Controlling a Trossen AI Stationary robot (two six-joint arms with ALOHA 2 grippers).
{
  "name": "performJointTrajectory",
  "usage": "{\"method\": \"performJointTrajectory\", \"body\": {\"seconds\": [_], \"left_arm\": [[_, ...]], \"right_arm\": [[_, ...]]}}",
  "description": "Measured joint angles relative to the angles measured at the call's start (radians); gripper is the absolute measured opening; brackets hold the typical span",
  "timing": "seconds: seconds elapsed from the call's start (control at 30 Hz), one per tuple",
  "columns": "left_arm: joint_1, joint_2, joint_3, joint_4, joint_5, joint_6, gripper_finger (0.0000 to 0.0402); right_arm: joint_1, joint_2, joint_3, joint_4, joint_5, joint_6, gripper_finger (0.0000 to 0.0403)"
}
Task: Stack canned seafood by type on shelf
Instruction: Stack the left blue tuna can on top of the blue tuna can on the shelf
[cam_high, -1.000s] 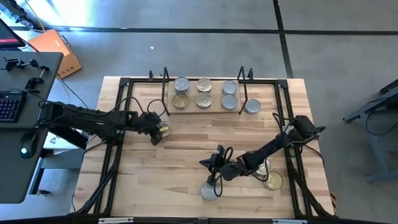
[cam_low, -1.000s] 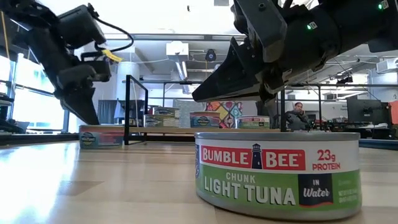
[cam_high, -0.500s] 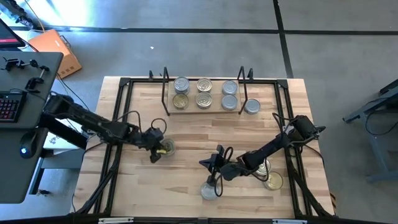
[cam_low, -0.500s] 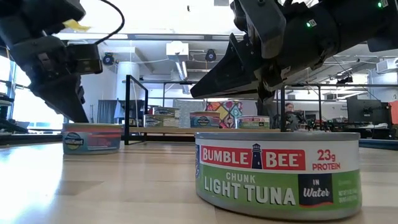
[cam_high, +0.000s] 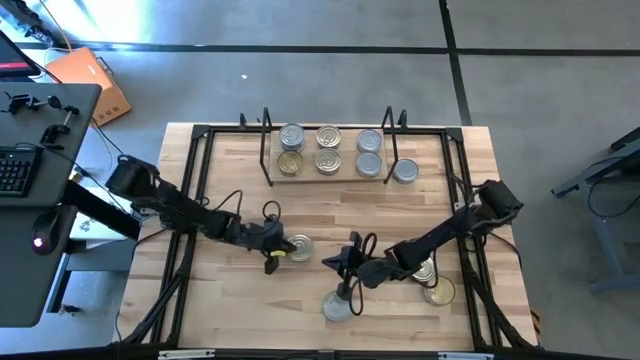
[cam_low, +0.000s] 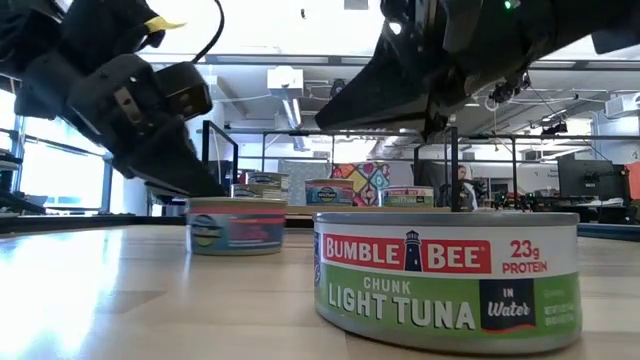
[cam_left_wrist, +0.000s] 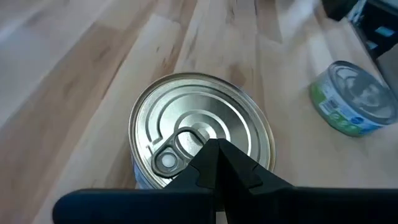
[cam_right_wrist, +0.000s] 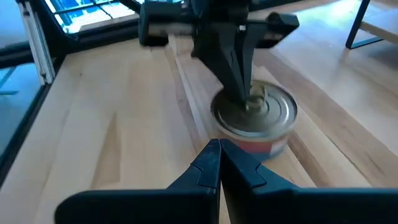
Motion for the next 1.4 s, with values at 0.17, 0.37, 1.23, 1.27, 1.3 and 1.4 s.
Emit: {"method": "performJointTrajectory", "body": {"seconds": [0.17,0.37,1.23,1.27,1.3,1.4], "left_arm": [[0.014,0.06,0.078,-0.01,-0.037,0.113,0.0],[0.021,0.069,0.16,-0.089,-0.043,0.205,0.0],[-0.156,-0.088,0.222,-0.384,-0.173,0.39,0.0],[-0.161,-0.087,0.222,-0.381,-0.17,0.391,0.0],[-0.163,-0.083,0.222,-0.367,-0.164,0.388,0.0],[-0.164,-0.08,0.222,-0.358,-0.15,0.383,0.0001]], "right_arm": [[-0.045,0.003,0.0,-0.002,-0.01,0.0,0.0],[-0.127,0.056,0.0,-0.005,-0.045,0.024,0.0],[-0.254,0.11,0.083,-0.187,-0.142,0.145,0.0],[-0.254,0.11,0.084,-0.2,-0.14,0.158,0.0],[-0.254,0.109,0.084,-0.217,-0.138,0.171,0.0],[-0.255,0.115,0.079,-0.282,-0.16,0.194,0.0]]}}
